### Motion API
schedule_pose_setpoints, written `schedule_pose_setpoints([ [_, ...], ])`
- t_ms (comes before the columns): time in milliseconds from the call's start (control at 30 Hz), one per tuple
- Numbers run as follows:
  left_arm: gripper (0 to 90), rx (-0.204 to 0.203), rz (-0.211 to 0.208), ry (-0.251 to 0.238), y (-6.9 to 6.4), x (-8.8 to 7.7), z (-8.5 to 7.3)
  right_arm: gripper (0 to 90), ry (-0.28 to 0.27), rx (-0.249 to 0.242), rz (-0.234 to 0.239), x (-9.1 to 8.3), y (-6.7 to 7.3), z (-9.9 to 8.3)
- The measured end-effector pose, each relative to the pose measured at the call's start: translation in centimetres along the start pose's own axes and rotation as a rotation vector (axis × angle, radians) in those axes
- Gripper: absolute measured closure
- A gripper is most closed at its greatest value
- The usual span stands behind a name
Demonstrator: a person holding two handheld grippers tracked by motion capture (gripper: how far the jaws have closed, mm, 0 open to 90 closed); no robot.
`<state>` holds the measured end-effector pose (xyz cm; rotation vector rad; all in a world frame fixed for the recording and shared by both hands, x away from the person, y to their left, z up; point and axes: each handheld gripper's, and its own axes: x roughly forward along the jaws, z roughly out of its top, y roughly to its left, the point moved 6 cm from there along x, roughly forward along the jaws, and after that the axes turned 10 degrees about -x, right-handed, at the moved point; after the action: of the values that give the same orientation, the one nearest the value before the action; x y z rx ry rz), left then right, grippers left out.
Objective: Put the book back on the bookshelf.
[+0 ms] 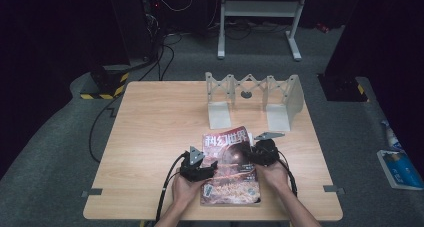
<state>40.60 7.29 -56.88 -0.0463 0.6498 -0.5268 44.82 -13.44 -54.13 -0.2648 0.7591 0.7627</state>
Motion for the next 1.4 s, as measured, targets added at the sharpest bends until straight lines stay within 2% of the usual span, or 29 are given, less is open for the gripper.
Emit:
schedule_pose_setpoints([
  [100,30.5,-0.007,0.0,0.006,0.1,0.0,0.0,73.5,-0.007,-0.027,0.005,-0.2,0.0,-0.1],
  [167,29.7,-0.029,-0.007,0.014,0.2,0.0,0.0,75.2,-0.013,-0.044,0.008,-0.4,0.2,0.0],
  [233,29.1,-0.028,-0.011,0.015,0.2,0.0,0.0,77.1,-0.02,-0.057,0.009,-0.6,0.4,0.0],
  [400,31.6,-0.052,-0.01,0.019,0.6,0.0,0.3,79.4,-0.029,-0.093,0.006,-0.8,0.8,0.0],
  [567,30.8,-0.038,-0.021,0.07,0.7,0.2,0.7,81.0,-0.046,-0.088,0.031,-1.2,1.0,-0.1],
  [633,29.9,-0.066,-0.043,0.072,0.7,0.4,0.9,81.9,-0.058,-0.083,0.038,-1.4,1.1,0.0],
  [800,24.6,-0.066,-0.056,0.122,0.7,0.7,1.4,83.5,-0.095,-0.08,0.059,-1.9,1.3,0.3],
  [867,22.3,-0.071,-0.064,0.115,0.8,0.8,1.5,84.1,-0.114,-0.071,0.071,-2.2,1.4,0.5],
  [1100,17.9,-0.079,-0.075,0.105,1.2,1.0,1.6,84.7,-0.144,-0.086,0.088,-3.0,1.8,1.0],
  [1167,16.5,-0.065,-0.079,0.119,1.2,1.0,1.7,84.8,-0.155,-0.095,0.091,-3.2,2.0,1.1],
  [1267,15.3,-0.084,-0.107,0.155,0.8,1.2,2.0,84.8,-0.166,-0.099,0.096,-3.5,2.1,1.3],
  [1400,14.4,-0.088,-0.112,0.148,0.9,1.5,2.1,84.9,-0.182,-0.089,0.108,-3.9,2.2,1.4],
])
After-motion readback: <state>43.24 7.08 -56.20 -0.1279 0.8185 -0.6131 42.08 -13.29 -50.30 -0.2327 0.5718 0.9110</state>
